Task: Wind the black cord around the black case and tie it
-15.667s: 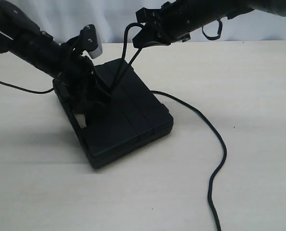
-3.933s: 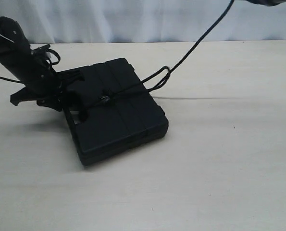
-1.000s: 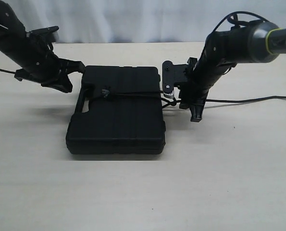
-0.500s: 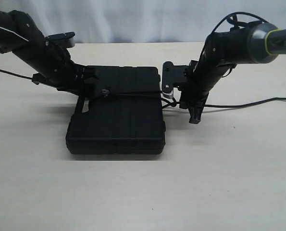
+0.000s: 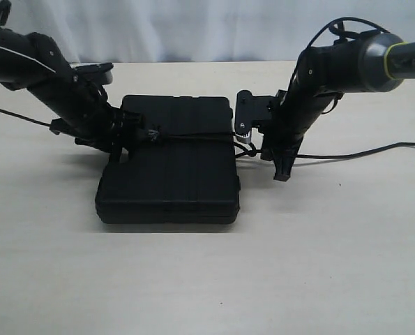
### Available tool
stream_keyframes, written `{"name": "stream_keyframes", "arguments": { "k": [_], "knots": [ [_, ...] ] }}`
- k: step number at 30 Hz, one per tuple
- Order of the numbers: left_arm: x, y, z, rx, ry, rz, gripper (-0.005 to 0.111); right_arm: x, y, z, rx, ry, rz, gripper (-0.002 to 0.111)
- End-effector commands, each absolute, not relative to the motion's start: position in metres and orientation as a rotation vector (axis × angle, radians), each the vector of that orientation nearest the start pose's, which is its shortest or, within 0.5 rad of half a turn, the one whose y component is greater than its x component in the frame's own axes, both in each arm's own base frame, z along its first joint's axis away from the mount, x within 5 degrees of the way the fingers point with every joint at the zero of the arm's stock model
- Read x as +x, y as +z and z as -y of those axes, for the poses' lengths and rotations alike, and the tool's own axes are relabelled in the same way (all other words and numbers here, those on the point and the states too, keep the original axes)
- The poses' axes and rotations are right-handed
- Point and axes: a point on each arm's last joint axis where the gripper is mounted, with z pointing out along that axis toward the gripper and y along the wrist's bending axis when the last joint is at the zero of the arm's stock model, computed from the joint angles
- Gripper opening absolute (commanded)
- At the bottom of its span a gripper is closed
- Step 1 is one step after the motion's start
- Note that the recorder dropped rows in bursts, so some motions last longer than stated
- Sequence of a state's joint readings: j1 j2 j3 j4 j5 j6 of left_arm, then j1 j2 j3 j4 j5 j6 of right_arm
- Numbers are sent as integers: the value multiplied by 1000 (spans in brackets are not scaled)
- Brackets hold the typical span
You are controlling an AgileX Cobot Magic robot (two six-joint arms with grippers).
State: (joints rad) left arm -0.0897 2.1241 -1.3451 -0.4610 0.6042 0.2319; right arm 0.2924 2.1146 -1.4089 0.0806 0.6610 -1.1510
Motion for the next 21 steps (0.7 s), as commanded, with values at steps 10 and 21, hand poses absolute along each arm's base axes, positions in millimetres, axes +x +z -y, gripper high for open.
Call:
{"name": "stream_keyframes", "arguments": {
  "k": [10, 21],
  "knots": [
    [418, 150, 49, -210, -451, -2703, 0, 407, 158, -84, -1453, -63, -2428, 4],
    [414, 152, 38, -314, -485, -2718, 0, 405, 162, -48, -1299, 23, -2563, 4]
  ]
}}
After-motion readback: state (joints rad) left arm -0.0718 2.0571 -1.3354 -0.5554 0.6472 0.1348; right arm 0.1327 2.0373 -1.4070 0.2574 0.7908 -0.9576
